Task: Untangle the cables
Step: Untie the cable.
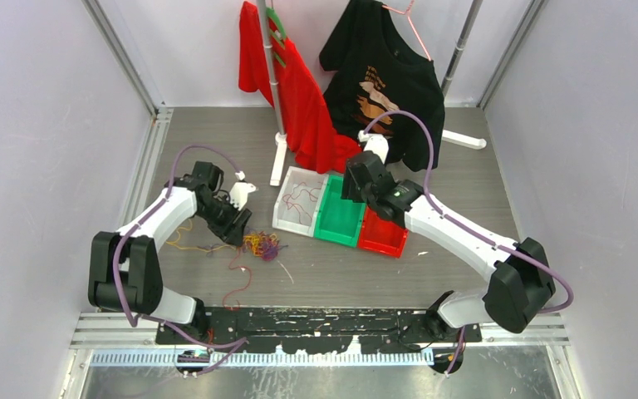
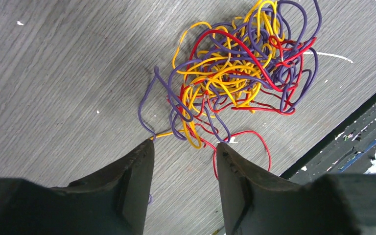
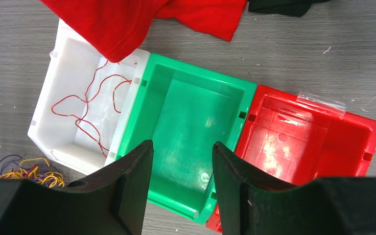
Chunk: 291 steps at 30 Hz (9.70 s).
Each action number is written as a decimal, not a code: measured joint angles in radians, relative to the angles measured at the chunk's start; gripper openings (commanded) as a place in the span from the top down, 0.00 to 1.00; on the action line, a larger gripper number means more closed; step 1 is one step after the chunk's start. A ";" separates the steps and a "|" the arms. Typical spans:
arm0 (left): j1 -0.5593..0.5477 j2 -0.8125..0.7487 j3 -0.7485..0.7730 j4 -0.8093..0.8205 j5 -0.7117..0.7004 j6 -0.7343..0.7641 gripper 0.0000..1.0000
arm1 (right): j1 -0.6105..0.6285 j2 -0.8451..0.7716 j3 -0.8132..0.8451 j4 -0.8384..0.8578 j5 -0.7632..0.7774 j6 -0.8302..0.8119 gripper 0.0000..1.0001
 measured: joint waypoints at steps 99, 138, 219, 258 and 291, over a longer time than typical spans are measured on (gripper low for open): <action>0.000 -0.396 0.231 -0.487 0.174 0.249 1.00 | 0.355 0.449 0.070 0.862 -0.711 -0.297 0.99; 0.254 -0.325 -0.278 0.032 -0.374 0.463 1.00 | 0.180 0.097 0.083 0.716 -0.435 -0.211 0.99; 0.329 -0.146 0.305 -0.446 0.151 0.242 0.01 | 0.038 -0.321 0.442 0.229 -0.303 -0.277 0.99; 0.328 -0.071 0.395 -0.470 0.065 0.163 0.01 | 0.013 -0.441 0.280 0.137 0.034 -0.477 0.99; 0.328 -0.059 0.393 -0.497 0.072 0.165 0.07 | 0.010 -0.531 0.251 0.078 0.134 -0.536 0.99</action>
